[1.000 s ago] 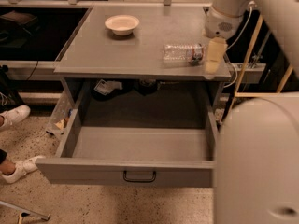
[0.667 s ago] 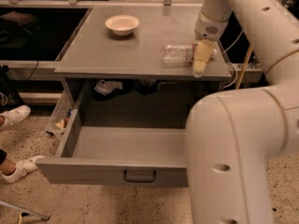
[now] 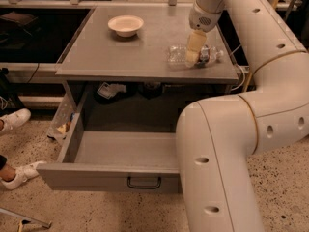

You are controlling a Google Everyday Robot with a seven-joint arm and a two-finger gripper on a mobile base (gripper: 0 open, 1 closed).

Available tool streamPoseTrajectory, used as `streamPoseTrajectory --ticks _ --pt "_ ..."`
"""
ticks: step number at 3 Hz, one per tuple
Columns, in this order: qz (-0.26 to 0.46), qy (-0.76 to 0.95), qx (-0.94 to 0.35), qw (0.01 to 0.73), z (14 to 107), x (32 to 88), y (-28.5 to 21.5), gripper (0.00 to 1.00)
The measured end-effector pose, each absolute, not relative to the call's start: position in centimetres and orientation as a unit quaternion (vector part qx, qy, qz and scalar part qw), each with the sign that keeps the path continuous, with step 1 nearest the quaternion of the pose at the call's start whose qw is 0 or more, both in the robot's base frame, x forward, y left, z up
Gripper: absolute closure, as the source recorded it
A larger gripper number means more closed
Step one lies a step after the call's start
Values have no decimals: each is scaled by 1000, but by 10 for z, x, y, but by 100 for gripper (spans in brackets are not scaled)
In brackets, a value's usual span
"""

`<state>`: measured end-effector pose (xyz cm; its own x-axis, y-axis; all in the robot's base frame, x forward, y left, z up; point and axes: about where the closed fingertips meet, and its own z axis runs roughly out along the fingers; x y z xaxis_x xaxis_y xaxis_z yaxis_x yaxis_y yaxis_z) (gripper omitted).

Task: Place water bottle into top drawer

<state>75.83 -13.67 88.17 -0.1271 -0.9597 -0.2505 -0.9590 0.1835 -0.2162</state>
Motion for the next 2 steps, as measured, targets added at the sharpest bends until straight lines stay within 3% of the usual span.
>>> streamPoseTrajectory --ticks 2 --pt "14 765 -620 173 862 763 -151 0"
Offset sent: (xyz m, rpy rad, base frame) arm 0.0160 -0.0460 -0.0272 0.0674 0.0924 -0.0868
